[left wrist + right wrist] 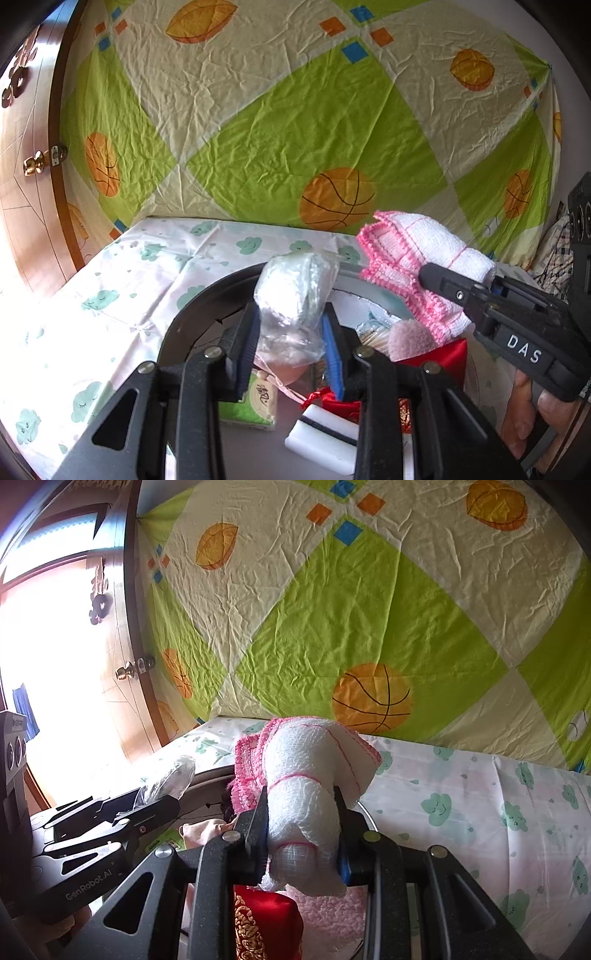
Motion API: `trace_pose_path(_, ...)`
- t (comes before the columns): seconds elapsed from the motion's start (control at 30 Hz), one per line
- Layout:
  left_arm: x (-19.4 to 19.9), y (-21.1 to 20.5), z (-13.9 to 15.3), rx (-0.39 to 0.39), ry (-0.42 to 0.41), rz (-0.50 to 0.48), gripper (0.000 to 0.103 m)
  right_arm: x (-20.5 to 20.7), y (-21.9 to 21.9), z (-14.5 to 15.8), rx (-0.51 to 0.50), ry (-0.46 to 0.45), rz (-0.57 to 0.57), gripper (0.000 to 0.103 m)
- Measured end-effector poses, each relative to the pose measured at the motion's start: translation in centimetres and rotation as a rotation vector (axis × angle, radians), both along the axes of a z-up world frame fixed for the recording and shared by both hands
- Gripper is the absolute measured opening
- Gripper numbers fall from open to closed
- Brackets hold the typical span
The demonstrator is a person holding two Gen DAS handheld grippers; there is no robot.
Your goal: Organize soft objects
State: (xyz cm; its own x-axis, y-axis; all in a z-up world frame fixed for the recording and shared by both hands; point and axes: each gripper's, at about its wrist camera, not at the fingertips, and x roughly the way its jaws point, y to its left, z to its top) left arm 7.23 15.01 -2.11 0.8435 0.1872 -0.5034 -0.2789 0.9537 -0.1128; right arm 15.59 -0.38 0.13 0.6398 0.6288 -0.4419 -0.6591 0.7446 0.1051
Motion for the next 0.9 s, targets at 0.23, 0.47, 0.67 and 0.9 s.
trace_pose_path(0.23,1.0,0.8,-1.1,-0.022,0.051,0.000,0.032,1.2,0.9,-0.6,-0.036,0.029,-0.002,0.031)
trace_pose_path(0.47,1.5,0.5,-1.7,-0.022,0.091,-0.019,0.035,1.7,2.3,-1.9,-0.119,0.089,0.023,0.044)
trace_pose_path(0.67,0.4,0.2,-1.0,0.005,0.056,0.009,0.073,0.6,2.0,-1.7,-0.128,0.051,0.015,0.067)
trace_pose_path(0.9,-0.4,-0.1,-0.5,0.005,0.039,0.012,0.078,-0.3,0.4,-0.9,-0.077,0.035,-0.004,0.074)
